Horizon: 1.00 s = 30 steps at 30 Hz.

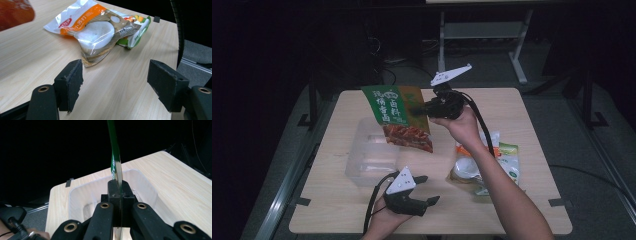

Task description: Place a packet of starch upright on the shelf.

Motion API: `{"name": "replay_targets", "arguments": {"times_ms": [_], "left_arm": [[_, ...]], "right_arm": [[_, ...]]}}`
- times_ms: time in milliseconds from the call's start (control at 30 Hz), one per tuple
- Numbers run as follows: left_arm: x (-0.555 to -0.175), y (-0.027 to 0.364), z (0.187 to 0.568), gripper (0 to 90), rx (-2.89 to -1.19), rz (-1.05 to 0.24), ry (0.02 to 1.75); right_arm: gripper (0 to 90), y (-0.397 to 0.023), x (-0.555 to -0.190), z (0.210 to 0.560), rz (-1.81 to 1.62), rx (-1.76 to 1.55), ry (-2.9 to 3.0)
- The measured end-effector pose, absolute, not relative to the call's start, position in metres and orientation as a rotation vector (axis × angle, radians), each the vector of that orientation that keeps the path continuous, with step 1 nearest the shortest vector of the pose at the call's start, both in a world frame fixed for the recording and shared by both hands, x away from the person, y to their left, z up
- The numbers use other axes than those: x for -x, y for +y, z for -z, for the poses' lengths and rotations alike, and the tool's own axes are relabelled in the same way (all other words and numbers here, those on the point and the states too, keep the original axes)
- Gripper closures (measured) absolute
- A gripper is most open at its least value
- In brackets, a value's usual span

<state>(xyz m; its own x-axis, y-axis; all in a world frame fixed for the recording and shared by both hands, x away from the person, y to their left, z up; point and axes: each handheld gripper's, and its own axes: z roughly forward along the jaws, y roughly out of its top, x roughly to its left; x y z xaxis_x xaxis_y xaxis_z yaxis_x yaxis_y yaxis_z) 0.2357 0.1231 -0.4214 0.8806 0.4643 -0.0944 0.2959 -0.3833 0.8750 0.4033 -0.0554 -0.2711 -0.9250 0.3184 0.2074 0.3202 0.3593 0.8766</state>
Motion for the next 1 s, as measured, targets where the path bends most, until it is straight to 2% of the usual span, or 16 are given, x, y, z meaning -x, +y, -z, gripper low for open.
{"name": "replay_targets", "arguments": {"times_ms": [1000], "left_arm": [[-0.236,0.132,0.421,27.6,-1.997,-0.218,0.573]], "right_arm": [[89.8,0.007,-0.443,0.275,1.653,0.583,-2.596]]}}
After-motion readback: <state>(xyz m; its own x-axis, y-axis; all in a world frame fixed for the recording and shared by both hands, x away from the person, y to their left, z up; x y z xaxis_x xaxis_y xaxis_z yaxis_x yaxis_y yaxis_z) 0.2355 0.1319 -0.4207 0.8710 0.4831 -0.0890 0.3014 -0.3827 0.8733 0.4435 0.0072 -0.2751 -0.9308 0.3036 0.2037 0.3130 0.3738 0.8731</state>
